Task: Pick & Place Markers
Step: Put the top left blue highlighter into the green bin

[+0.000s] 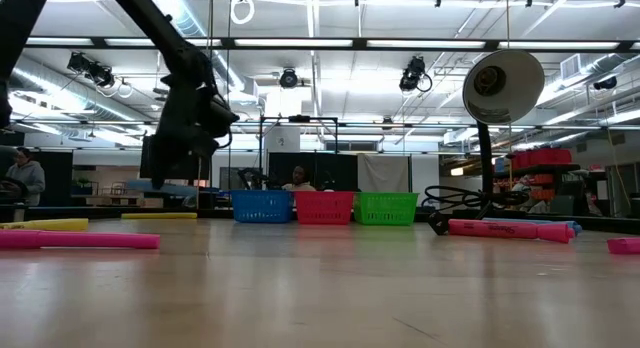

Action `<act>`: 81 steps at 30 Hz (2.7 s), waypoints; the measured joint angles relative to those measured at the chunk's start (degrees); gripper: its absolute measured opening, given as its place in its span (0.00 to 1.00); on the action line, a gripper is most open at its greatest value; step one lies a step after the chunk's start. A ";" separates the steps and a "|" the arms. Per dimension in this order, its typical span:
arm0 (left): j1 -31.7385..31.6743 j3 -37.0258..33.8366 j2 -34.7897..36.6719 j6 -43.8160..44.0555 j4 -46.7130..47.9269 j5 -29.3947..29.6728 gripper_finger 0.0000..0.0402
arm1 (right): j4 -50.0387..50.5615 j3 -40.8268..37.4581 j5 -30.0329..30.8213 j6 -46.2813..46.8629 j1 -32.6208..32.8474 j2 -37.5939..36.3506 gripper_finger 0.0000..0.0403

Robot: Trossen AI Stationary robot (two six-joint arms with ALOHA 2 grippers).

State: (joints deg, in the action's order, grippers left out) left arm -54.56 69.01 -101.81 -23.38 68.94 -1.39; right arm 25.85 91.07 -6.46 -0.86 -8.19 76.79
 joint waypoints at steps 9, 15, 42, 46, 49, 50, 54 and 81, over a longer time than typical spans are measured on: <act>8.63 0.06 6.18 1.71 5.20 -1.38 0.15 | 0.02 0.00 0.00 0.50 0.00 0.00 0.79; 15.64 0.06 10.67 5.09 7.36 -2.97 0.15 | 0.06 0.00 -0.01 0.62 0.00 0.00 0.79; 33.95 36.81 14.08 17.49 7.96 -2.75 0.15 | -3.63 0.00 -0.50 5.99 0.00 0.00 0.79; 34.99 40.42 14.08 18.68 3.75 -2.94 0.15 | -6.28 0.00 -0.48 5.99 0.00 0.00 0.79; 35.76 42.33 14.06 19.89 -0.08 -2.97 0.15 | -8.10 0.00 -0.46 5.99 0.00 0.00 0.79; 36.07 42.78 14.06 20.09 -1.74 -2.99 0.15 | -8.58 0.00 -0.46 5.99 0.00 0.00 0.79; 37.21 43.40 14.06 21.41 -7.95 -3.02 0.15 | -9.93 0.00 -0.46 5.97 0.00 0.00 0.79; 46.75 43.47 10.86 25.07 -38.94 -3.73 0.15 | -17.85 0.00 -1.05 5.41 0.20 0.92 0.79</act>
State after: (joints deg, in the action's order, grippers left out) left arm -7.81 112.49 -90.95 1.69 30.01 -5.12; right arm 7.99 91.07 -7.51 4.55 -7.99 77.71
